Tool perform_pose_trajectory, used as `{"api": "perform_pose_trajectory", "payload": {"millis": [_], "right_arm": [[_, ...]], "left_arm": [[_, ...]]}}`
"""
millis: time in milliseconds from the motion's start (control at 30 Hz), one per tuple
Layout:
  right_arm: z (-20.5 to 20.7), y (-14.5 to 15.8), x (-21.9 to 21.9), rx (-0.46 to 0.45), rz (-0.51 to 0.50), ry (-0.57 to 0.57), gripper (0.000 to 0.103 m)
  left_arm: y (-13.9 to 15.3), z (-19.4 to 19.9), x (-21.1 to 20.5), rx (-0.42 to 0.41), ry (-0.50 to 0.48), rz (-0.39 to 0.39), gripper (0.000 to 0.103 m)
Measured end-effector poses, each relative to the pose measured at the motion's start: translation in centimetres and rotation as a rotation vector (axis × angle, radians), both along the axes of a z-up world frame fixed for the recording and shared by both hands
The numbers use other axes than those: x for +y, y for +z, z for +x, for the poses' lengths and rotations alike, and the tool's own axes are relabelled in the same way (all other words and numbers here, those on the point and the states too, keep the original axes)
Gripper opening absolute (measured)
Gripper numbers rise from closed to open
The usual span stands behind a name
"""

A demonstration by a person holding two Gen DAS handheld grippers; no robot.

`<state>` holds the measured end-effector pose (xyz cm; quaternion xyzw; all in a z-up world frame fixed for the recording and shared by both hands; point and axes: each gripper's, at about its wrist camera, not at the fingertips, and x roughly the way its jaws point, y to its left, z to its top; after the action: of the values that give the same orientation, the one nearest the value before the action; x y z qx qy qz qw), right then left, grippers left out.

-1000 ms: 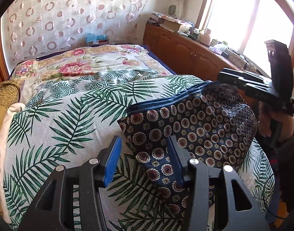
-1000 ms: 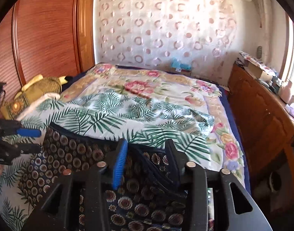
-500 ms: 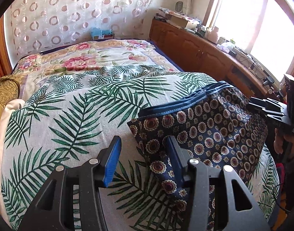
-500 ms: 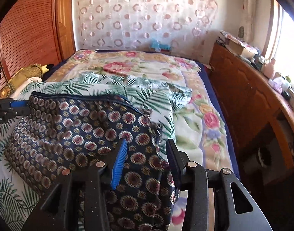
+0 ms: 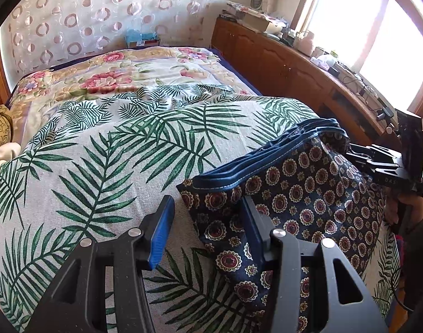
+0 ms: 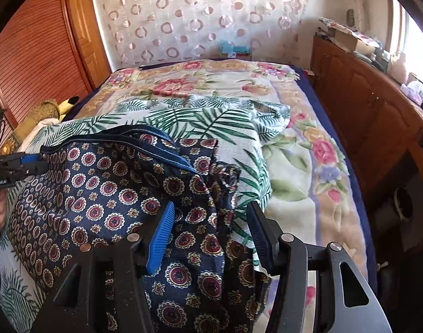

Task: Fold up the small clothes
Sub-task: 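Grasp the folded navy garment's trimmed edge with both grippers and lift it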

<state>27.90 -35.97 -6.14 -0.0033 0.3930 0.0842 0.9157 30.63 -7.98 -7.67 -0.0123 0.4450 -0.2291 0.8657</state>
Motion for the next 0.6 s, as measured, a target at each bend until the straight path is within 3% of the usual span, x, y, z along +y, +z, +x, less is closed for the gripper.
{"api": "perform_pose_trajectory", "payload": {"millis": [133, 267, 300, 400, 467, 600], "right_arm": [[0.4, -0.2, -0.3, 0.013, 0.022, 0.023, 0.055], [0.1, -0.3, -0.2, 0.012, 0.030, 0.051, 0.041], [0.1, -0.3, -0.2, 0.013, 0.032, 0.058, 0.038], [-0.3, -0.3, 0.0, 0.001, 0.033, 0.063, 0.020], [-0.8, -0.2, 0.3, -0.021, 0.013, 0.057, 0.013], [-2.0, 0.2, 0.5, -0.080, 0.009, 0.024, 0.010]], "left_arm": [[0.0, 0.5, -0.1, 0.013, -0.016, -0.027, 0.048], [-0.1, 0.6, -0.4, 0.016, -0.021, -0.027, 0.031], [0.0, 0.6, -0.5, 0.015, -0.026, -0.031, 0.022], [0.2, 0.4, -0.6, 0.015, -0.038, -0.049, 0.009], [0.7, 0.0, -0.5, -0.004, -0.045, -0.066, 0.006], [2.4, -1.2, -0.2, -0.062, -0.051, -0.098, 0.005]]}}
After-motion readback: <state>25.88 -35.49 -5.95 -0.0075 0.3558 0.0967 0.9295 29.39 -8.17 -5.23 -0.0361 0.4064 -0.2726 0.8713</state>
